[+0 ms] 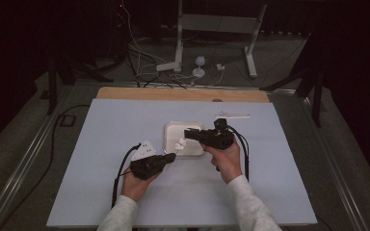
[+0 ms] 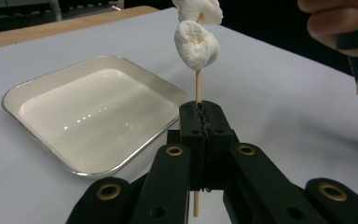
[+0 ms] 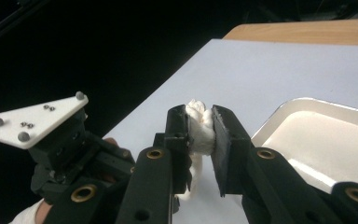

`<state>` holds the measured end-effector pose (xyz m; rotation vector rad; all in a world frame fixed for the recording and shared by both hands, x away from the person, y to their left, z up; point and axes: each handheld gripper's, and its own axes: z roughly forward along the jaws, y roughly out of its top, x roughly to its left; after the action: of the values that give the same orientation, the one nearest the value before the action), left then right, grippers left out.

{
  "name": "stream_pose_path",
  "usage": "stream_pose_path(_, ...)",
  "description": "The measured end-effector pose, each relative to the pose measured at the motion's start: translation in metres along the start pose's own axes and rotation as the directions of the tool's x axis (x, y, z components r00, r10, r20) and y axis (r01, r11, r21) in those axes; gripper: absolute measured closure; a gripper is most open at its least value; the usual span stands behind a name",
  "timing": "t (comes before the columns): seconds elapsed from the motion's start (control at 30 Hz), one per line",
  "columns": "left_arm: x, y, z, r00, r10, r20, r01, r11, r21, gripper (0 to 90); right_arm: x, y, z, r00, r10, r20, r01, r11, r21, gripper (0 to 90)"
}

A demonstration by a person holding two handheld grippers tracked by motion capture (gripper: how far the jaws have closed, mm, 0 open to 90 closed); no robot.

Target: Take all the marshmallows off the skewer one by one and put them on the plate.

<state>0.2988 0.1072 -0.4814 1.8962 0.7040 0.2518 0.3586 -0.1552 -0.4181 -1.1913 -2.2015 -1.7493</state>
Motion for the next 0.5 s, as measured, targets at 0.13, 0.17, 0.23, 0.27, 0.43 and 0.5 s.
stream_pose_path(0.13,0.000,0.000,-0.001,0.9999,0.009,-0.007,-0.009,0.9999,0.007,90.0,0.002,0.001,-0.002,0.9997,-0.015,0.017,0.016,1.000,-0.019,78.5)
stream_pose_path(0.17,0.000,0.000,-0.001,0.9998,0.014,-0.012,-0.014,0.9997,0.022,90.0,0.001,0.001,-0.002,0.9997,-0.014,0.019,0.014,1.000,-0.025,78.5)
stream_pose_path(0.23,-0.002,-0.006,0.005,0.9960,0.062,-0.064,-0.055,0.9923,0.111,90.0,0.000,0.003,-0.010,0.9997,0.007,0.022,-0.004,0.995,-0.098,80.1)
stream_pose_path(0.27,0.000,-0.010,0.006,0.9970,0.044,-0.063,-0.036,0.9926,0.116,90.0,-0.003,0.007,-0.018,0.9994,0.035,0.006,-0.034,0.988,-0.150,80.4)
stream_pose_path(0.43,0.005,-0.006,0.002,0.9987,-0.018,-0.047,0.020,0.9989,0.043,90.0,0.000,0.022,-0.042,0.9950,-0.046,0.089,0.058,0.990,-0.127,79.5)
stream_pose_path(0.5,0.006,-0.007,0.001,0.9984,-0.029,-0.049,0.031,0.9986,0.042,90.0,-0.001,0.021,-0.042,0.9943,-0.056,0.091,0.066,0.992,-0.108,79.2)
